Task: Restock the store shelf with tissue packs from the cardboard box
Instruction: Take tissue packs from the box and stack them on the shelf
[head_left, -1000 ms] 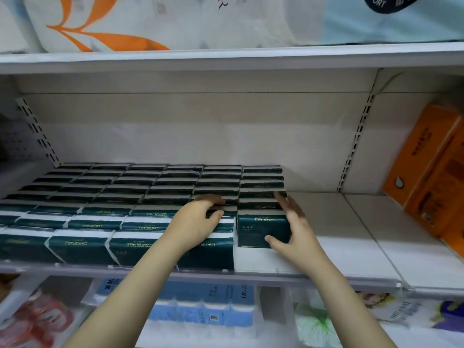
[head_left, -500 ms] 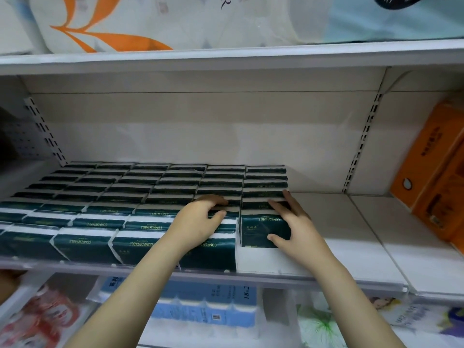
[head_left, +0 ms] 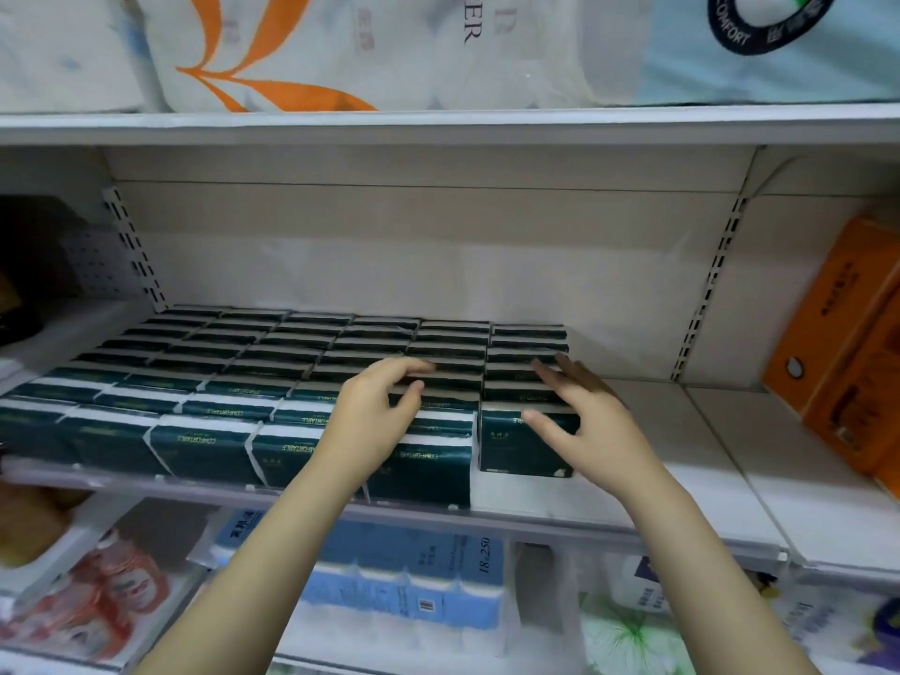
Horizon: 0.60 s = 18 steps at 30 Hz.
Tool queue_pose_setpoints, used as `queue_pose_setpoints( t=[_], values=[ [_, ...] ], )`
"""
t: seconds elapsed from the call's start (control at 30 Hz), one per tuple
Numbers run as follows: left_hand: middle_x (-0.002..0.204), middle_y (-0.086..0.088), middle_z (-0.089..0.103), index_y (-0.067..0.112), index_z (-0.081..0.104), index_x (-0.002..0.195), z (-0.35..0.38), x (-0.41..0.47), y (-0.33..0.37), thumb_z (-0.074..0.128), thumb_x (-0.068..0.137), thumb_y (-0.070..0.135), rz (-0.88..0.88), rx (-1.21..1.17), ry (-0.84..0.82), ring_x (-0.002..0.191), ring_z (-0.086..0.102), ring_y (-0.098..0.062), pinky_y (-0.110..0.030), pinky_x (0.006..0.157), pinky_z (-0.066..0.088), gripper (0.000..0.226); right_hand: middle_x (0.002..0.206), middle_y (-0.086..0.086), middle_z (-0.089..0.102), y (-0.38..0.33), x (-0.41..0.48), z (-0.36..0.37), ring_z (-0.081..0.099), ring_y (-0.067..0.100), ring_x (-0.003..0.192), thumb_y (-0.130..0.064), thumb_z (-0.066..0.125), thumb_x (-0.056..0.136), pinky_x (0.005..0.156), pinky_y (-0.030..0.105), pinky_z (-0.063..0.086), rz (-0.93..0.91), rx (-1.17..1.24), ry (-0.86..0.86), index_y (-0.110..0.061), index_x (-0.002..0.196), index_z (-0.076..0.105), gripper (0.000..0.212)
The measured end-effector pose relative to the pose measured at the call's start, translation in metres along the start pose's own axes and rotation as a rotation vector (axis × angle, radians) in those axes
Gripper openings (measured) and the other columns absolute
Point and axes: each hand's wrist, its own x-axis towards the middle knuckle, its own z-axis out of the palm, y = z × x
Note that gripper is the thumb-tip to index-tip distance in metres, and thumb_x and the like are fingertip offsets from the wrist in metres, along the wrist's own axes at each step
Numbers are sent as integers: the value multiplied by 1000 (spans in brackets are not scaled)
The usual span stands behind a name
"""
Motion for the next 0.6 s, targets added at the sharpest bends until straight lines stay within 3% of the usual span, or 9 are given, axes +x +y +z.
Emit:
queue_pose_setpoints(
  t=[0.1, 0.23, 0.37, 0.47, 0.6],
  values=[
    [110, 24, 62, 34, 64, 111, -19, -12, -2, 57, 95, 12, -70, -76, 17, 104, 54, 10, 0, 82, 37, 28, 150, -16, 38, -23, -3, 7, 28, 5, 142, -42, 55, 95, 99, 26, 44, -51, 137, 100, -38, 143, 44, 49],
    [114, 20, 64, 34, 63, 112, -48, -35, -12, 54, 97, 13, -147, -228, 74, 109, 57, 4, -12, 90, 43, 27, 137, -21, 45, -65, -9, 27, 36, -4, 133, -30, 54, 98, 110, 21, 33, -81, 337, 169, -29, 138, 51, 40],
    [116, 13, 67, 31, 62, 111, -89, -73, -29, 51, 97, 1, -140, -403, 130, 111, 60, 1, -15, 94, 45, 35, 133, -22, 51, -118, -21, 60, 46, -8, 123, -24, 52, 99, 96, 4, 36, -38, 571, 149, -33, 133, 53, 35],
    [119, 11, 66, 28, 61, 113, -120, -103, -46, 51, 97, 0, -168, -425, 131, 112, 60, 1, -13, 93, 45, 34, 132, -19, 56, -153, -32, 92, 50, -7, 121, -23, 52, 100, 95, 7, 39, -5, 690, 111, -33, 131, 54, 33],
    [121, 11, 65, 31, 60, 114, -154, -141, -73, 53, 96, 3, -238, -443, 142, 114, 59, 0, -14, 94, 45, 34, 134, -13, 58, -191, -53, 131, 51, -5, 123, -21, 50, 101, 101, 8, 40, 36, 770, 32, -20, 136, 56, 36]
  ],
)
